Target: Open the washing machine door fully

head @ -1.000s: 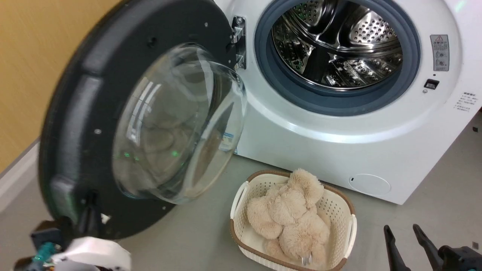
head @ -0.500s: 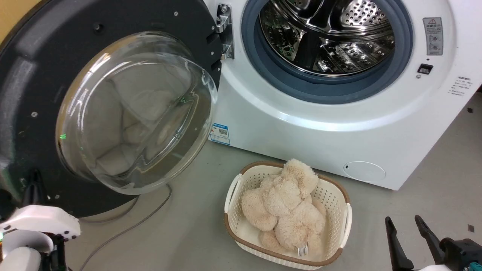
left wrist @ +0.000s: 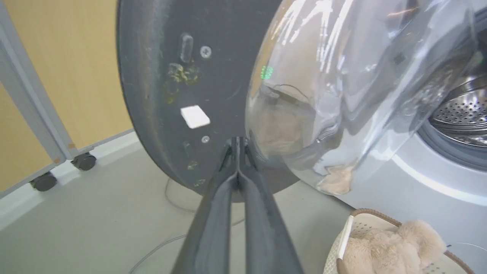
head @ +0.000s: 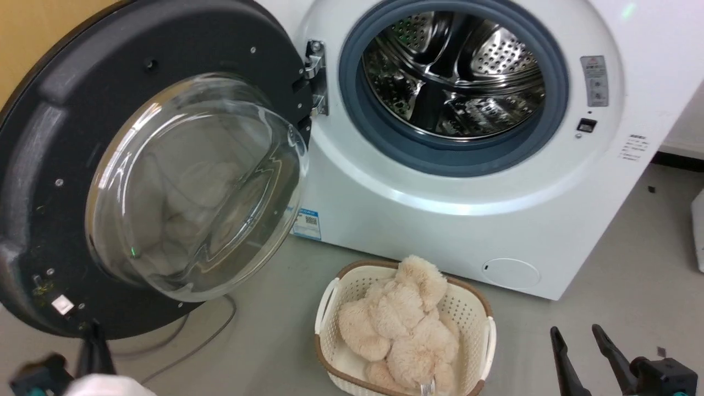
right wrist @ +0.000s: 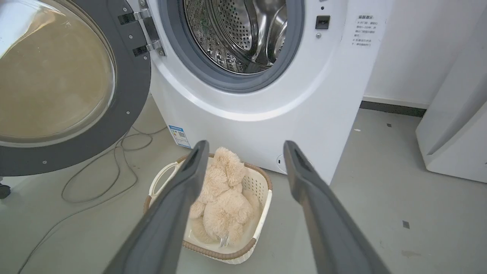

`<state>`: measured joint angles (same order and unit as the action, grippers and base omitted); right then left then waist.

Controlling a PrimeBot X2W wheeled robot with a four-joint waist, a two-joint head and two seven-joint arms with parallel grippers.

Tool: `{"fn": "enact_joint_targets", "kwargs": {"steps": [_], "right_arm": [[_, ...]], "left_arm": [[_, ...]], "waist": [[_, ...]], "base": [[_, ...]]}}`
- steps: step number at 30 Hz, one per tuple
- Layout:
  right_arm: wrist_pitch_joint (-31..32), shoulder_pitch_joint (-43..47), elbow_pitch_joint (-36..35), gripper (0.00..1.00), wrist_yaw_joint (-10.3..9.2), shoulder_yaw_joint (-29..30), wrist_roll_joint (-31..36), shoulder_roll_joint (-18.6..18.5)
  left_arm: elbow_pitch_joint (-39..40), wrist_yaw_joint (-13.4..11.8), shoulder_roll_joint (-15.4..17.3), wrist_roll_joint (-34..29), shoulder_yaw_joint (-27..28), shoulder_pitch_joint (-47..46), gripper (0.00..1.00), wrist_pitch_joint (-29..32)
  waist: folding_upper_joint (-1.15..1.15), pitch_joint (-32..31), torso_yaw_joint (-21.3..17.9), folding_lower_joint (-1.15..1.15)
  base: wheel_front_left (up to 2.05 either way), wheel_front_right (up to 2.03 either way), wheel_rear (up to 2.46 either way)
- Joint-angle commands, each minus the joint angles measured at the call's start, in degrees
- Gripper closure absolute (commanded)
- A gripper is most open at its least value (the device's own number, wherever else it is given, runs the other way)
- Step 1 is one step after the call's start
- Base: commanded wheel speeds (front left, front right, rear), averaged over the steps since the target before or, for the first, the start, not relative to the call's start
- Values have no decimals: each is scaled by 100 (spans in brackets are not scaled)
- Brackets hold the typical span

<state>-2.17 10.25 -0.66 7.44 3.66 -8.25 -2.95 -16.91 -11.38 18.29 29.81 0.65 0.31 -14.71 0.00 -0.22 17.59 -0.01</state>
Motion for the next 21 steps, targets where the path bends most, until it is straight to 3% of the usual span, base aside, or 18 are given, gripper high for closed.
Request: {"fn": "enact_joint_targets", "kwargs": {"steps": [1, 2, 3, 4, 12, 21], "right_arm": [[-38, 12, 19, 0, 5, -16, -31, 7], [-51, 7, 39, 0, 5, -37, -30, 7], [-63, 3, 56, 0, 5, -56, -26, 7], [-77, 2, 67, 0, 5, -71, -22, 7], [-143, 7, 70, 0, 5, -121, 93, 7], [-69, 9, -122, 0, 5, -81, 359, 7]], "left_arm": [[91, 17, -95, -71, -11, 122, 78, -29], [170, 10, -186, -134, -36, 257, 53, -29], [252, 1, -285, -190, -74, 386, 7, -29], [336, -15, -362, -270, -118, 501, 0, -29], [886, 127, -750, -893, -627, 913, 0, -29], [825, 459, -870, -1315, -1221, 592, 0, -29]], "waist": [[0, -59, -65, 1], [0, -85, -98, 1], [0, -109, -133, 1], [0, -131, -166, 1], [0, -281, -533, 1], [0, -337, -1008, 1]], "base": [[0, 0, 0], [0, 0, 0], [0, 0, 0], [0, 0, 0], [0, 0, 0], [0, 0, 0]]}}
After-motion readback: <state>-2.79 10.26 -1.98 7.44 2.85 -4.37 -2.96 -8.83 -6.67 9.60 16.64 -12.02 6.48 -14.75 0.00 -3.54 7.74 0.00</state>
